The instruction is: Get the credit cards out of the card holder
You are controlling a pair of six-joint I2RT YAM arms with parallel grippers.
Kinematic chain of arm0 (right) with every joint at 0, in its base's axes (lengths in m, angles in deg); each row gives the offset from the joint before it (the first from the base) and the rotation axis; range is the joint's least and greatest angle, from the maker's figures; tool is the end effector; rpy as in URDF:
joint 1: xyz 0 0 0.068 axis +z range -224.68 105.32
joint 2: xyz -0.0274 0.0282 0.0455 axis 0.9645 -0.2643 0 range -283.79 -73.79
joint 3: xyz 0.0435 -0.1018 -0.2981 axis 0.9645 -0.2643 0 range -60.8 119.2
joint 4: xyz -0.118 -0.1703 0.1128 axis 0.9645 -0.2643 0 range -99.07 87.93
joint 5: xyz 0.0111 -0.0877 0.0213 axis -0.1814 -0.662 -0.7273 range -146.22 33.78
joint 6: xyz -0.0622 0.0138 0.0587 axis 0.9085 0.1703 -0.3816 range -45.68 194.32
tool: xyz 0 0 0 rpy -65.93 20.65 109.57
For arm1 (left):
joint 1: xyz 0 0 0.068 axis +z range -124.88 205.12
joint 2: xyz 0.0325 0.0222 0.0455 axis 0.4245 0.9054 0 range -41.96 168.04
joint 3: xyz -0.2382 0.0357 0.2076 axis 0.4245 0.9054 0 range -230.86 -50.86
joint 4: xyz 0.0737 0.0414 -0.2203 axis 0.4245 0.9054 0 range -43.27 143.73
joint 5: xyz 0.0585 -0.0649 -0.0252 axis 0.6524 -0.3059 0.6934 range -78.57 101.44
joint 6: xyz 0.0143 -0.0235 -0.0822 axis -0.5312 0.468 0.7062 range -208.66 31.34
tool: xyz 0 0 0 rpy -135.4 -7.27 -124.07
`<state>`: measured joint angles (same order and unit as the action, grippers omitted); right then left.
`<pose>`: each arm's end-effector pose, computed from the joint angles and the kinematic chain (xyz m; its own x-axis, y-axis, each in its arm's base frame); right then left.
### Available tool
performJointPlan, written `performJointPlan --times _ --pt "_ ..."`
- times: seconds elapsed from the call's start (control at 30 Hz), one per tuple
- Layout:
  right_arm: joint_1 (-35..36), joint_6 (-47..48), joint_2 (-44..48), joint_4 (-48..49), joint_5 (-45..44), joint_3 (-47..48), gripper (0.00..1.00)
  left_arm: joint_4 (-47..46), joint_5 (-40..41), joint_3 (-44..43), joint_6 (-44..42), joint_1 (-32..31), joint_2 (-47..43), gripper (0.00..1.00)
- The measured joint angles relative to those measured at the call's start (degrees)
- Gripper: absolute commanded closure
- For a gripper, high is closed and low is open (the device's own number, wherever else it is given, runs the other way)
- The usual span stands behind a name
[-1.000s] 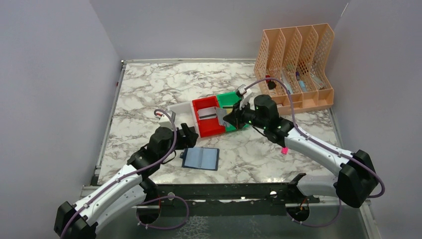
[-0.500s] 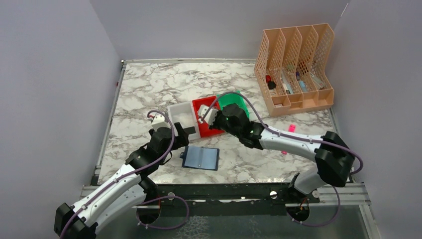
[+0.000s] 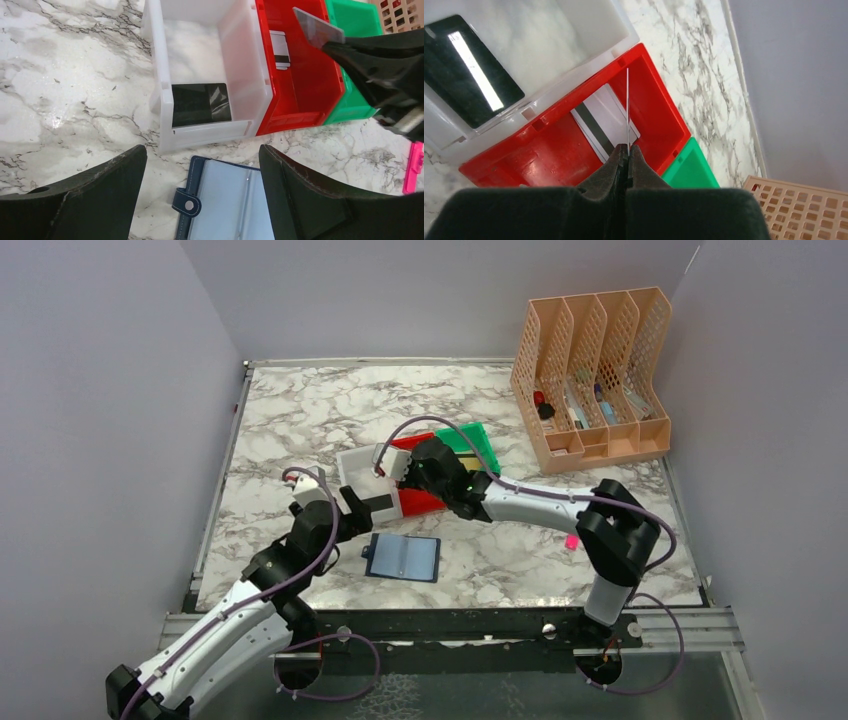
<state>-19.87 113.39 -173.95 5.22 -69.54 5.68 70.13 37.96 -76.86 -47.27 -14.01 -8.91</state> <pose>0.2577 0.3347 0.2824 0.2274 -0.7418 -0.6309 -0.6865 0.3374 -0.6441 0.1038 -0.0404 0.2434 -0.4709 -0.3795 -0.7964 -0.0605 0.9145 -0.4000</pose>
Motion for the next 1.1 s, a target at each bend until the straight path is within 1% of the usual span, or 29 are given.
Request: performJointPlan --times 0.3,0.4,0.77,1.1 --pt "0.0 1.81 -8.22 -3.3 -4.09 5.2 0.98 0.7 0.09 0.42 0.76 0.0 -2.05 0.14" --pt "0.0 2.62 -10.12 -3.54 -5.31 6.34 0.95 1.53 0.09 0.63 1.01 0.0 -2.6 0.14" --pt "0.0 5.73 -16.41 -0.42 -7.58 6.84 0.95 3.19 0.07 1.51 1.9 0.0 -6.05 0.14" --pt "-0.24 9.03 -17.44 3.82 -8.31 6.84 0.96 3.76 -0.13 2.25 3.17 0.0 -6.14 0.14"
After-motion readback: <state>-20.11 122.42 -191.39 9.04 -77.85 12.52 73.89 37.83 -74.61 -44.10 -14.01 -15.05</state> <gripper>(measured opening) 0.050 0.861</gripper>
